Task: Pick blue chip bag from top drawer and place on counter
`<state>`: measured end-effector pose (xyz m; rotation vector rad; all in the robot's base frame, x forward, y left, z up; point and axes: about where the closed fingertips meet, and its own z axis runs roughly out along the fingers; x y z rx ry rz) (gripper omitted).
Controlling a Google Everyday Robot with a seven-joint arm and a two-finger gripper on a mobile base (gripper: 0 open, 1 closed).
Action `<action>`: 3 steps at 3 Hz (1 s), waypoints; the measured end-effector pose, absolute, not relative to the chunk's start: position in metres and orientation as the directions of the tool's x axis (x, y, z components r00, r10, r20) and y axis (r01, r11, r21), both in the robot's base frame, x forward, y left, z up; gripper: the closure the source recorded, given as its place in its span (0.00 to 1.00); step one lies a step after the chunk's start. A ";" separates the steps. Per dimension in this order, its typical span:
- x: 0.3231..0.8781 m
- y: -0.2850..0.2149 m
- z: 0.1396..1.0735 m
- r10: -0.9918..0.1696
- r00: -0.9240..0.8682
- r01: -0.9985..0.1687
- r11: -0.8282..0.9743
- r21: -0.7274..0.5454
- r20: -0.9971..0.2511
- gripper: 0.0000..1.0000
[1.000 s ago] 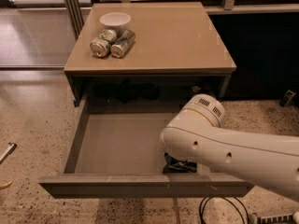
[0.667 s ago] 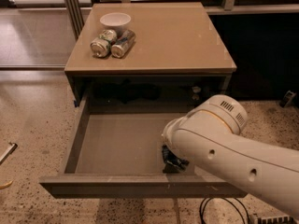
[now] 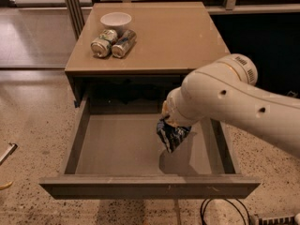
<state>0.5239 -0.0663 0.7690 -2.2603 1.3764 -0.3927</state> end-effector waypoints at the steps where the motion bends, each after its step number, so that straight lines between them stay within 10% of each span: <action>1: 0.560 -0.072 0.760 -0.927 0.338 -0.878 -0.247 -0.411 -0.164 1.00; 3: 0.627 -0.103 0.834 -0.945 0.074 -0.947 0.034 -0.320 -0.320 1.00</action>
Offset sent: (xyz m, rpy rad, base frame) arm 0.1718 -0.0306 0.1296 0.3929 0.2492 -0.4195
